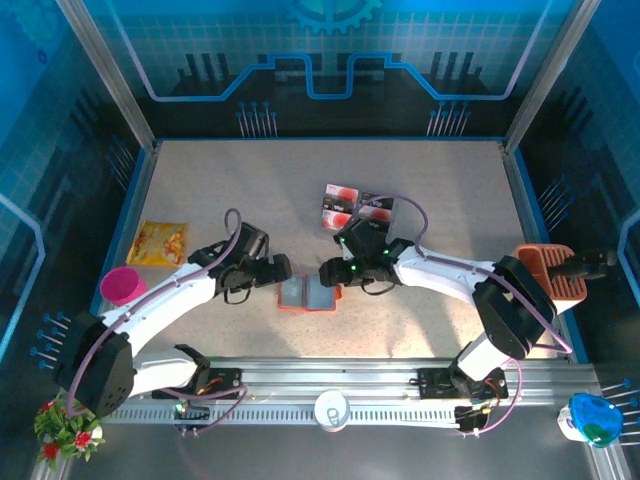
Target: Put the credit cards into the card holder
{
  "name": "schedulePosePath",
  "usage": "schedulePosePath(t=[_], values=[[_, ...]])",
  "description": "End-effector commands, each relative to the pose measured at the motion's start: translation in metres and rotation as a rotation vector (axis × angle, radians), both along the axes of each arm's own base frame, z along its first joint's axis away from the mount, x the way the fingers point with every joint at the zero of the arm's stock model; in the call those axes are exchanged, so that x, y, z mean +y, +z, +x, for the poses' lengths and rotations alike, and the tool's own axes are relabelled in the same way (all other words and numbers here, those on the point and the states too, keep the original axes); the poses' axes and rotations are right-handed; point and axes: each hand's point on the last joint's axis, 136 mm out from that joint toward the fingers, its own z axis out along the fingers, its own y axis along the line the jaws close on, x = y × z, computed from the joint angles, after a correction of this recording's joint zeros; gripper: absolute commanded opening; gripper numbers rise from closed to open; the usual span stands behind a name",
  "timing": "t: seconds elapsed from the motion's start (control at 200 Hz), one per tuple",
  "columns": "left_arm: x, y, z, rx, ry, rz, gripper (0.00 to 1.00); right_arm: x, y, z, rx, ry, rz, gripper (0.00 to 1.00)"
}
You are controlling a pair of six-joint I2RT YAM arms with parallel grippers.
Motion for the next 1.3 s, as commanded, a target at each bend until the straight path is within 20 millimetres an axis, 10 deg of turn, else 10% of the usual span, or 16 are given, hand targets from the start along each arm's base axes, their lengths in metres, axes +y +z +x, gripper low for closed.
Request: schedulePosePath(t=[0.0,0.215,0.445,0.745,1.031,1.296], values=[[-0.008,0.012,0.014,-0.028,-0.014,-0.015,0.99,-0.020,-0.020,-0.007,0.020,0.027,-0.105,0.59],[-0.013,0.007,0.021,-0.009,-0.011,0.003,0.99,-0.014,-0.036,-0.001,0.035,0.042,-0.115,0.49],[-0.019,0.002,0.027,0.013,-0.007,0.029,0.99,-0.032,-0.040,0.011,0.037,0.003,-0.102,0.03],[-0.031,0.000,0.035,0.025,-0.011,0.059,0.99,-0.084,-0.031,0.019,0.027,-0.088,-0.075,0.00],[-0.036,0.003,0.038,0.010,-0.005,0.063,0.99,-0.105,-0.009,0.023,-0.009,-0.130,-0.048,0.50],[-0.037,0.015,0.046,-0.002,-0.046,0.105,0.99,-0.122,0.045,0.037,-0.171,-0.163,-0.095,0.62]])
